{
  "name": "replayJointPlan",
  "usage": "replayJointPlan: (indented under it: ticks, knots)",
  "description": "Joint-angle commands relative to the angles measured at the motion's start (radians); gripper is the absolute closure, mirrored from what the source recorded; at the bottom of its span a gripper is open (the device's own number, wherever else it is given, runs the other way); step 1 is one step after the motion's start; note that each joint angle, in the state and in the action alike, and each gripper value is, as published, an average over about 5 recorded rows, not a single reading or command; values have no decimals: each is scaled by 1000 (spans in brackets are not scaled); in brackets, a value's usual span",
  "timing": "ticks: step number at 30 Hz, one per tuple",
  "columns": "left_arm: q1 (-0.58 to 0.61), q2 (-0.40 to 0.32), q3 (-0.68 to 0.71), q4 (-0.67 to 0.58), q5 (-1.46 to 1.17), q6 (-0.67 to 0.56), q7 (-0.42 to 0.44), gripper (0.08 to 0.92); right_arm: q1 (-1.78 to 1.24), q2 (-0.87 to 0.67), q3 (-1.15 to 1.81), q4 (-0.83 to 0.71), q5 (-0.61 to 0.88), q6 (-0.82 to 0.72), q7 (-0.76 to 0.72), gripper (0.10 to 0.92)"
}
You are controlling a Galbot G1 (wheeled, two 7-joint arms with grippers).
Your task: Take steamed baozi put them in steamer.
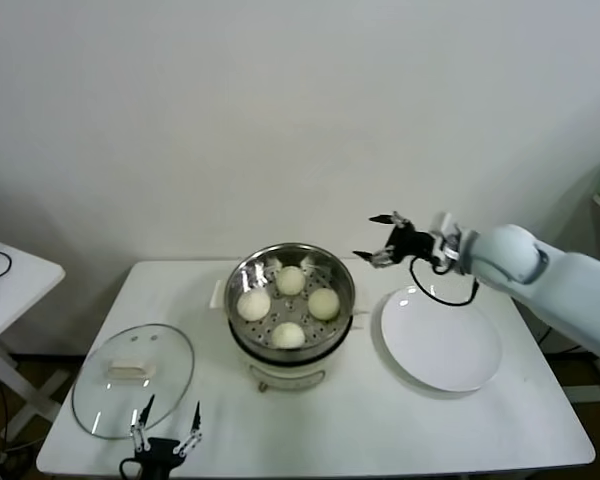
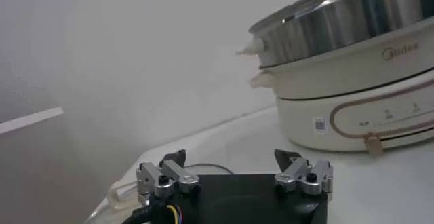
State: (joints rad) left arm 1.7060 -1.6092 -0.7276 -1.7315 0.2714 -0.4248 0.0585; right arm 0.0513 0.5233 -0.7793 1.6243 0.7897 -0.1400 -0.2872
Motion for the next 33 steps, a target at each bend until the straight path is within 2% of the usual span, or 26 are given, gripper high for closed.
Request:
replayJointPlan:
  ticks: [1, 5, 13, 23, 33]
  knots:
    - [-2, 2, 3, 1, -5, -6, -4, 177, -1432, -53, 1161, 77, -54, 415, 162, 203]
    - [-2, -3, 7, -6, -7, -10, -5, 177, -1642, 103, 1325, 120, -62, 507, 145, 203]
    - [-3, -10, 11, -17, -17, -13, -11, 177, -1783, 364, 1395, 146, -64, 650, 98, 203]
    - [3, -12, 15, -28, -31, -14, -14, 177, -1845, 514, 1377, 123, -88, 724, 101, 203]
    - [8, -12, 22, -48, -37, -10, -13, 177, -1846, 570, 1365, 116, -96, 740, 105, 203]
